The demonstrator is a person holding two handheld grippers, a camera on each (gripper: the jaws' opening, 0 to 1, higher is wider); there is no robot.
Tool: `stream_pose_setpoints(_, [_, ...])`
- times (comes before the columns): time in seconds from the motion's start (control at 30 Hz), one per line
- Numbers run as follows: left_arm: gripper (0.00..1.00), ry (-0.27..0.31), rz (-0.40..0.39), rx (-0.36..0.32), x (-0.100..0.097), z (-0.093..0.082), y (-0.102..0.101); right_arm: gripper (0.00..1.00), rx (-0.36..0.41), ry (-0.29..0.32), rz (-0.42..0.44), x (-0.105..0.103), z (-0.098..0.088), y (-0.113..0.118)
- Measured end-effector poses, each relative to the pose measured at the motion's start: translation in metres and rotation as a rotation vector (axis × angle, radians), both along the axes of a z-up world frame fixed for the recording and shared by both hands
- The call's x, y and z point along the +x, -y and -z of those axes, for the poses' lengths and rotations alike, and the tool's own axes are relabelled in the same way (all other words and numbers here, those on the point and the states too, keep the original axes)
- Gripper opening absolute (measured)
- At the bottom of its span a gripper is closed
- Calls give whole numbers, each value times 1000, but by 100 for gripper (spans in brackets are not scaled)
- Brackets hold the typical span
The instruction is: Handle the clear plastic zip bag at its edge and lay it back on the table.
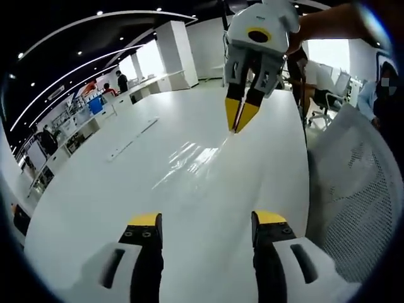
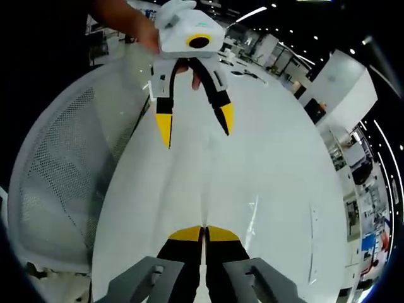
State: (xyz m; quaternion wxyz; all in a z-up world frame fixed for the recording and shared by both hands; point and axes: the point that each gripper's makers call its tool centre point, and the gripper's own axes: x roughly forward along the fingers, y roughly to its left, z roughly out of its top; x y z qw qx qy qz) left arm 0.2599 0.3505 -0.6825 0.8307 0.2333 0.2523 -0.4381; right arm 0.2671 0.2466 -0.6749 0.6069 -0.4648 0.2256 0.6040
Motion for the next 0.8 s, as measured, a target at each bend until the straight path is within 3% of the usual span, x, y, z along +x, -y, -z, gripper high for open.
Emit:
stream_pose_setpoints(0.17, [45, 6, 34, 22, 1, 2, 2, 0, 1, 14, -17, -1, -2, -2])
stream_pose_setpoints(0.4, [28, 25, 50, 37, 6, 1, 3, 0, 7, 21, -23, -2, -5, -2])
stream_pose_setpoints(0.6, [26, 32, 58, 50, 6, 2, 1, 0, 23, 14, -25, -5, -6, -2])
stream_pose_setpoints(0.8, [13, 45, 86, 59, 4, 2, 2, 0, 45, -10, -24, -10, -7, -4])
